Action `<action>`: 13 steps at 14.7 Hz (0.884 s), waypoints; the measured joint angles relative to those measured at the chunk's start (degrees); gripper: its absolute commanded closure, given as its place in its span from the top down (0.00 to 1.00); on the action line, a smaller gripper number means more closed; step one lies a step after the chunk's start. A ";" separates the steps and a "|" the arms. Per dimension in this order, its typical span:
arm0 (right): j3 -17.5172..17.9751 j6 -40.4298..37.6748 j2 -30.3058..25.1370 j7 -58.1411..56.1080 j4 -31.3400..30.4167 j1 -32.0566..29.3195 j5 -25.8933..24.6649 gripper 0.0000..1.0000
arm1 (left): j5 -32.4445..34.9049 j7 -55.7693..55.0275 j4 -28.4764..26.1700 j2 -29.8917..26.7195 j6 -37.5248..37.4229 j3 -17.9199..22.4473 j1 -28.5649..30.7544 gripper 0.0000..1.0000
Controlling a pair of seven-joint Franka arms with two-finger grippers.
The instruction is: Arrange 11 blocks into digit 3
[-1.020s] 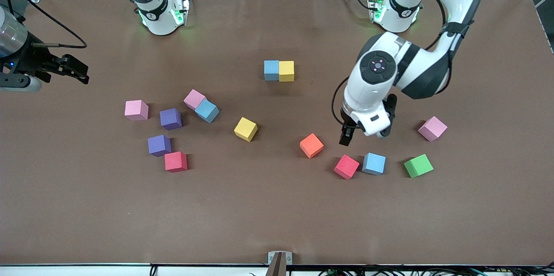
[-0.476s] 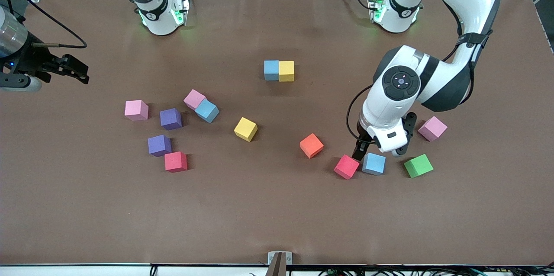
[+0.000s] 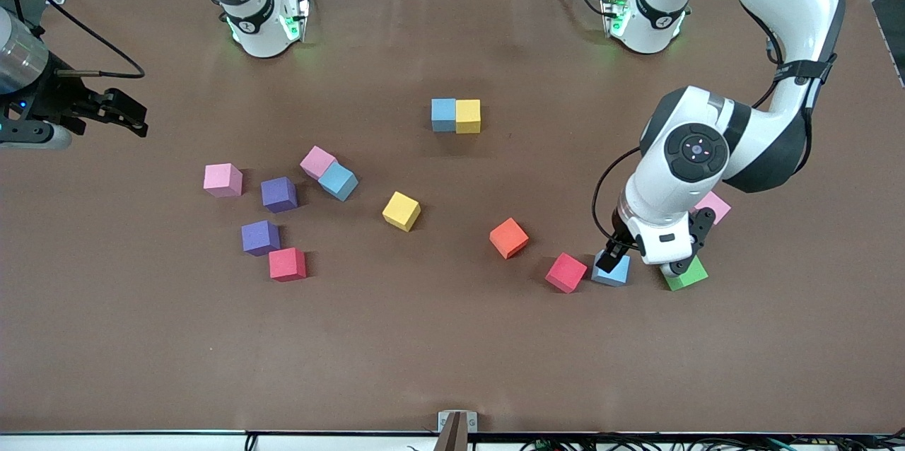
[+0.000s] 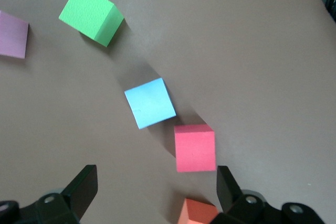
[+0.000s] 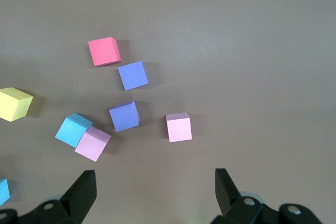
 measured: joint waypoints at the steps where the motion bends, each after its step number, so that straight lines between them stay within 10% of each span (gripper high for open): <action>1: 0.10 -0.02 0.00 0.00 0.00 0.01 0.00 1.00 | 0.00 1.46 0.50 0.66 0.00 0.33 0.00 1.00; 13: 0.52 4.24 1.67 -0.02 -4.12 3.26 0.04 1.00 | 5.92 30.19 10.52 8.91 2.14 2.78 0.66 1.00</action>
